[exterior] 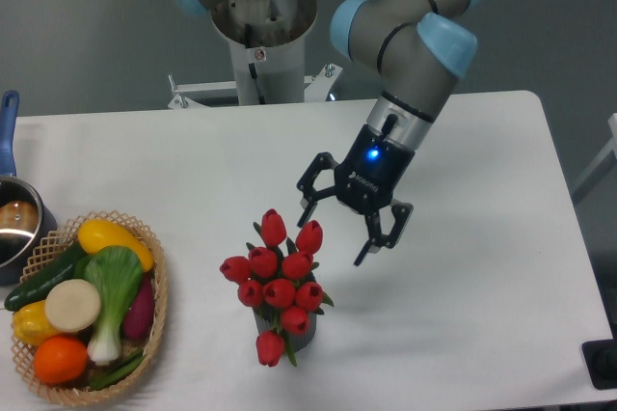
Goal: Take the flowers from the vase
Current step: 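Move the open gripper down over the red tulip stems in the vase, then close the gripper around the tulip stems below the blooms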
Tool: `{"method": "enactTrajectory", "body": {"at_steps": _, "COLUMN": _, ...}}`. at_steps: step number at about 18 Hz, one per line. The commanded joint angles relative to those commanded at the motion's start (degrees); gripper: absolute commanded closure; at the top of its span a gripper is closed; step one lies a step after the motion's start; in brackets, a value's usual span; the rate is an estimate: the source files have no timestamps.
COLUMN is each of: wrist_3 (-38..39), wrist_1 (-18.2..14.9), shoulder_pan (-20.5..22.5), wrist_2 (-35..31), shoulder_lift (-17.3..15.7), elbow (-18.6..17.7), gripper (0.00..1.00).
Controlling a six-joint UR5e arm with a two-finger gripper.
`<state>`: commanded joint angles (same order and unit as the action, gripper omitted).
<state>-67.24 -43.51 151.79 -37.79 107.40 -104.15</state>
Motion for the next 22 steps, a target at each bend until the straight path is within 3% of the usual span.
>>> {"method": "enactTrajectory", "body": {"at_steps": 11, "wrist_3": 3.34, "wrist_1": 0.79, "shoulder_pan": -3.69, "wrist_2": 6.85, "shoulder_lift": 4.93, "elbow": 3.87, "gripper": 0.0}}
{"method": "enactTrajectory", "body": {"at_steps": 12, "wrist_3": 3.34, "wrist_1": 0.79, "shoulder_pan": -3.7, "wrist_2": 7.03, "shoulder_lift": 4.93, "elbow": 3.96, "gripper": 0.04}}
{"method": "enactTrajectory", "body": {"at_steps": 13, "wrist_3": 3.25, "wrist_1": 0.7, "shoulder_pan": -3.61, "wrist_2": 7.03, "shoulder_lift": 5.01, "elbow": 3.96, "gripper": 0.21}}
{"method": "enactTrajectory", "body": {"at_steps": 15, "wrist_3": 2.82, "wrist_1": 0.79, "shoulder_pan": -3.61, "wrist_2": 6.68, "shoulder_lift": 5.19, "elbow": 3.96, "gripper": 0.73}}
{"method": "enactTrajectory", "body": {"at_steps": 16, "wrist_3": 2.29, "wrist_1": 0.79, "shoulder_pan": -3.43, "wrist_2": 6.24, "shoulder_lift": 5.19, "elbow": 4.04, "gripper": 0.91}}
{"method": "enactTrajectory", "body": {"at_steps": 17, "wrist_3": 1.76, "wrist_1": 0.79, "shoulder_pan": -3.35, "wrist_2": 6.15, "shoulder_lift": 5.1, "elbow": 4.31, "gripper": 0.99}}
{"method": "enactTrajectory", "body": {"at_steps": 22, "wrist_3": 1.93, "wrist_1": 0.7, "shoulder_pan": -2.99, "wrist_2": 6.06, "shoulder_lift": 4.75, "elbow": 4.92, "gripper": 1.0}}
